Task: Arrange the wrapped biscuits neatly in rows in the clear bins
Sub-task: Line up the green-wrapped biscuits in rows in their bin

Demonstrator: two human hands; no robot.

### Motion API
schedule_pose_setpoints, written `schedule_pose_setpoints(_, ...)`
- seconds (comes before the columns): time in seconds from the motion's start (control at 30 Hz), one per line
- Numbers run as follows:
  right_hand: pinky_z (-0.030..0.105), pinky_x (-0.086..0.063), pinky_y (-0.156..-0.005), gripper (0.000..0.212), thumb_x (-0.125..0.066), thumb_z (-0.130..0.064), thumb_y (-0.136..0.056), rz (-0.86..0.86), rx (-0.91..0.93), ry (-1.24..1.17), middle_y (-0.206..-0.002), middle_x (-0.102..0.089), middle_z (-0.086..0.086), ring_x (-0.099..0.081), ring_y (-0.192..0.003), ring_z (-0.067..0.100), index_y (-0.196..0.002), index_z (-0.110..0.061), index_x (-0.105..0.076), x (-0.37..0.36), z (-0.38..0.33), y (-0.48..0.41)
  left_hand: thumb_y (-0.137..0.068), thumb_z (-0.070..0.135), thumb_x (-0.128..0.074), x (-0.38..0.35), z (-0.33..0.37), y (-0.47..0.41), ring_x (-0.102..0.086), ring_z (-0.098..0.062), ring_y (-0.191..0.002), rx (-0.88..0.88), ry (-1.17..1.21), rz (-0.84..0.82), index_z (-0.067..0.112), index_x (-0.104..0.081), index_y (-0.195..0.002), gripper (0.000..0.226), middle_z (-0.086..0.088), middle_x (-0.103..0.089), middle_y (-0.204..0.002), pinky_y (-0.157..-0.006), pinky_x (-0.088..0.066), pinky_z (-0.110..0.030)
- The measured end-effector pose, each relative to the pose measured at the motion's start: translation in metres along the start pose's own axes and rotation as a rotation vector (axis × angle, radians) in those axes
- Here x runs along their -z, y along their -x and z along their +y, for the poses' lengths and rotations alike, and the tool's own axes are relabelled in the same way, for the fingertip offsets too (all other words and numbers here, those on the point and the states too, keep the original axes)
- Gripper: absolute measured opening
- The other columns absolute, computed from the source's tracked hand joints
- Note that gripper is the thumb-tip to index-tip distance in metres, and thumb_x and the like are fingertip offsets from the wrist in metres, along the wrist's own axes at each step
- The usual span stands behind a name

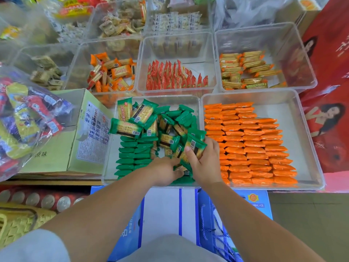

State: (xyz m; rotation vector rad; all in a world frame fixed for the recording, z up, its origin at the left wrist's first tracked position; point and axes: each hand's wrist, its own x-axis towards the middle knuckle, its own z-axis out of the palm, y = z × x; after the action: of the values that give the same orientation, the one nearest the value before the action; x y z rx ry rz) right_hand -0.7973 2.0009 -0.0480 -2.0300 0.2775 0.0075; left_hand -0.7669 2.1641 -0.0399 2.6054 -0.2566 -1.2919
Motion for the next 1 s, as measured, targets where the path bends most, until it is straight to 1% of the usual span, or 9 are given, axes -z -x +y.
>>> schedule_pose_setpoints(0.13,0.022,-0.034,-0.098,0.059,-0.057,-0.058,-0.089,0.012,0.013,0.006,-0.133,-0.044,-0.003,-0.029,-0.116,-0.005,-0.135,-0.021,-0.049,0.000,0.000,-0.002,-0.092,0.074,-0.039,0.000,0.008,-0.009,-0.039,-0.037,-0.132,0.010,-0.143,-0.056,0.040,-0.045,-0.145,0.064,-0.010,-0.046,-0.146,-0.108,-0.036,-0.050)
schedule_pose_setpoints(0.27,0.002,-0.028,-0.086,0.056,-0.059,-0.054,-0.090,0.009,0.018,0.021,-0.133,-0.044,-0.003,-0.029,-0.114,-0.007,-0.133,-0.021,-0.049,-0.001,0.001,-0.002,-0.091,0.074,-0.046,0.003,0.018,-0.009,-0.054,-0.033,-0.111,0.059,-0.181,-0.013,0.039,-0.067,-0.117,0.048,-0.009,-0.053,-0.126,-0.093,-0.050,-0.045)
schedule_pose_setpoints(0.33,-0.001,-0.028,-0.084,0.055,-0.059,-0.055,-0.090,0.014,0.019,0.017,-0.132,-0.044,-0.003,-0.029,-0.114,-0.007,-0.133,-0.021,-0.049,-0.001,0.002,-0.002,-0.091,0.072,-0.050,0.001,0.021,-0.008,-0.060,-0.027,-0.095,0.074,-0.172,0.023,0.033,-0.064,-0.089,0.042,-0.005,-0.060,-0.104,-0.084,-0.054,-0.041)
schedule_pose_setpoints(0.4,0.000,-0.030,-0.084,0.057,-0.058,-0.056,-0.089,0.015,0.020,0.010,-0.132,-0.043,-0.003,-0.030,-0.114,-0.006,-0.133,-0.022,-0.049,-0.001,0.002,-0.002,-0.089,0.071,-0.053,0.001,0.023,-0.008,-0.062,-0.024,-0.085,0.096,-0.146,0.065,0.028,-0.058,-0.078,0.045,-0.002,-0.062,-0.089,-0.076,-0.055,-0.037)
schedule_pose_setpoints(0.57,0.017,-0.035,-0.091,0.065,-0.051,-0.067,-0.084,0.017,0.009,-0.016,-0.131,-0.041,-0.005,-0.035,-0.117,-0.001,-0.133,-0.024,-0.048,-0.002,0.002,-0.001,-0.080,0.076,-0.058,0.005,0.024,-0.006,-0.063,-0.019,-0.076,0.097,-0.133,0.129,0.021,-0.065,-0.082,0.056,-0.002,-0.064,-0.080,-0.066,-0.055,-0.034)
schedule_pose_setpoints(0.73,0.020,-0.035,-0.093,0.067,-0.049,-0.069,-0.083,0.026,0.012,-0.017,-0.130,-0.042,-0.005,-0.033,-0.114,-0.005,-0.133,-0.025,-0.049,-0.002,0.002,-0.001,-0.077,0.074,-0.062,0.006,0.017,0.000,-0.056,-0.017,-0.062,0.046,-0.084,0.188,0.020,-0.056,-0.065,0.055,0.000,-0.056,-0.066,-0.051,-0.035,-0.029)
schedule_pose_setpoints(0.83,0.023,-0.035,-0.095,0.067,-0.050,-0.068,-0.084,0.021,0.014,-0.009,-0.131,-0.043,-0.004,-0.030,-0.114,-0.006,-0.133,-0.023,-0.049,-0.002,0.003,-0.001,-0.084,0.056,-0.066,0.010,0.009,0.005,-0.057,-0.021,-0.072,-0.017,0.023,0.166,0.019,-0.056,-0.076,0.039,-0.001,-0.055,-0.081,-0.058,-0.040,-0.032)
schedule_pose_setpoints(0.9,0.024,-0.035,-0.096,0.066,-0.050,-0.068,-0.085,0.016,0.015,-0.004,-0.132,-0.043,-0.004,-0.030,-0.115,-0.005,-0.134,-0.023,-0.049,-0.002,0.002,-0.001,-0.091,0.045,-0.064,0.013,-0.001,0.010,-0.056,-0.022,-0.089,-0.091,0.079,0.129,0.024,-0.059,-0.100,0.023,0.000,-0.054,-0.106,-0.071,-0.043,-0.034)
schedule_pose_setpoints(1.0,0.024,-0.035,-0.095,0.066,-0.049,-0.070,-0.085,0.011,0.017,-0.007,-0.131,-0.042,-0.005,-0.030,-0.114,-0.005,-0.133,-0.025,-0.048,-0.001,0.001,-0.001,-0.099,0.033,-0.058,0.015,-0.018,0.021,-0.052,-0.019,-0.113,-0.171,0.116,0.064,0.029,-0.057,-0.131,0.032,0.004,-0.049,-0.130,-0.092,-0.043,-0.034)
